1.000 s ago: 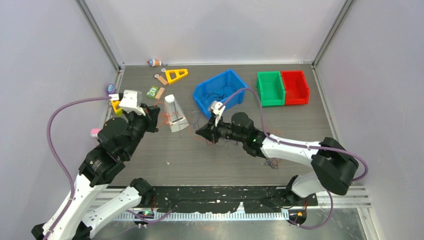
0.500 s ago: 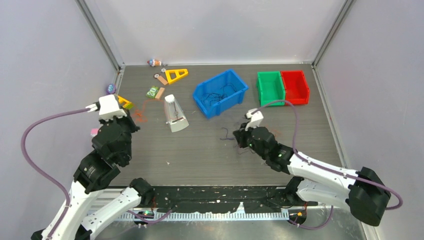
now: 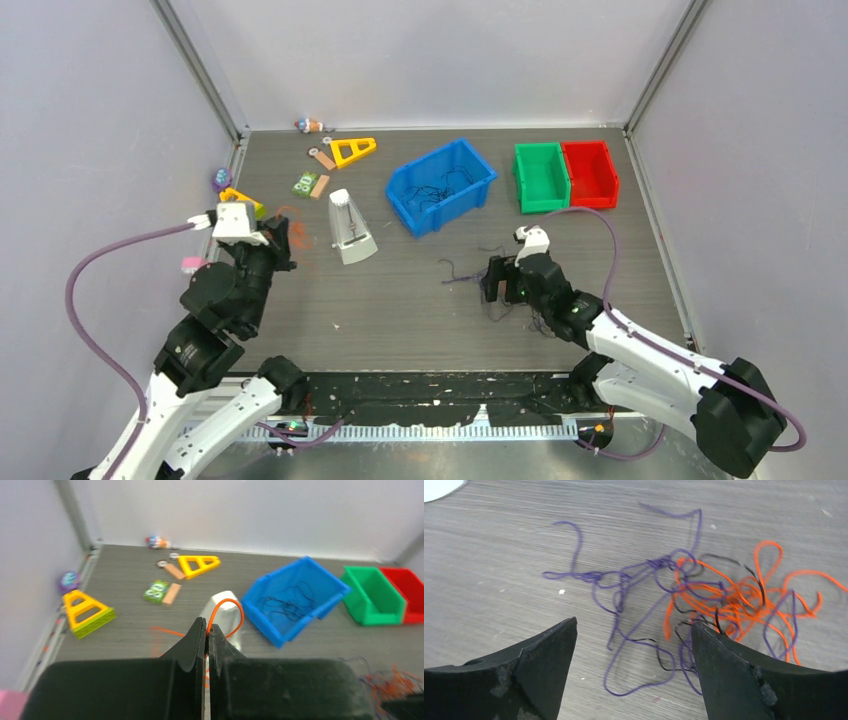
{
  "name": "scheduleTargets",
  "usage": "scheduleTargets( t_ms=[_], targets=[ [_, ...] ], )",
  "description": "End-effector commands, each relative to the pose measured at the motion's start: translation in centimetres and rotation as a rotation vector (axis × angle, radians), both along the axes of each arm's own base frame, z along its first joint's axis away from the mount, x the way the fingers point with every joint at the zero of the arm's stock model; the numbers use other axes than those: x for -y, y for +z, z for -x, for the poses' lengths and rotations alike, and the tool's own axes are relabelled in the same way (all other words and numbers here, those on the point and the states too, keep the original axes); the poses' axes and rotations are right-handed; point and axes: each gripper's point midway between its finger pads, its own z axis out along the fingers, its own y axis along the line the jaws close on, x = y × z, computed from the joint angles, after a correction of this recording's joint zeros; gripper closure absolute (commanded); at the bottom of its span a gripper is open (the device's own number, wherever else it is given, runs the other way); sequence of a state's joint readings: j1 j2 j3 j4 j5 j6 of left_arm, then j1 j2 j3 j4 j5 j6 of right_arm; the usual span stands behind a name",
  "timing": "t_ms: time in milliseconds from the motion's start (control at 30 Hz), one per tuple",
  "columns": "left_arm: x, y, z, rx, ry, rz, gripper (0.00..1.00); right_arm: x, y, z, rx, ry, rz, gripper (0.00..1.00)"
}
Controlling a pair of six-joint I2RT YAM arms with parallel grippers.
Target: Untangle the cables
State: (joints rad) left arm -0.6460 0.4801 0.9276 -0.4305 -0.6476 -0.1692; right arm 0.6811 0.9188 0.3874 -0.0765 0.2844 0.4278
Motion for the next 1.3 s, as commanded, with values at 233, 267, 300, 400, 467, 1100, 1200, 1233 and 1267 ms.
scheduleTargets(
  t_ms=[233, 267, 300, 400, 467, 1100, 1200, 1233, 1267],
  targets=[
    [11.9, 1.6, 0.9, -0.026, -0.614, -0.045, 1.0, -6.9, 12.5, 1.4, 0.288, 0.478, -0.161, 0.05],
    [12.4, 1.5, 0.9, -0.032, -0.637, -0.042, 1.0, -7.3, 13.5, 1.7, 0.309, 0.504, -0.183, 0.05],
    [13.2, 1.3, 1.1, -0.041, -0.681, -0.039, 1.0, -7.7, 14.1, 2.1, 0.323, 0.537, -0.201, 0.05],
    [14.7, 0.6, 1.4, -0.068, -0.753, -0.032, 1.0, -8.8, 16.7, 2.8, 0.394, 0.611, -0.261, 0.04],
    [15.6, -0.1, 1.3, -0.098, -0.793, -0.03, 1.0, -9.7, 18.3, 3.7, 0.432, 0.682, -0.306, 0.04],
    [20.9, -1.2, 2.7, -0.202, -1.05, 0.053, 1.0, -19.0, 25.1, 4.7, 0.561, 0.971, -0.431, 0.14],
    [21.2, -1.1, 2.9, -0.203, -1.067, 0.066, 1.0, -19.9, 24.8, 4.8, 0.552, 0.986, -0.435, 0.19],
    [21.3, -1.0, 3.0, -0.199, -1.07, 0.07, 1.0, -20.2, 24.6, 4.6, 0.544, 0.988, -0.434, 0.23],
    [21.3, -1.0, 3.0, -0.197, -1.07, 0.072, 1.0, -20.4, 24.7, 4.8, 0.545, 0.996, -0.435, 0.28]
  ],
)
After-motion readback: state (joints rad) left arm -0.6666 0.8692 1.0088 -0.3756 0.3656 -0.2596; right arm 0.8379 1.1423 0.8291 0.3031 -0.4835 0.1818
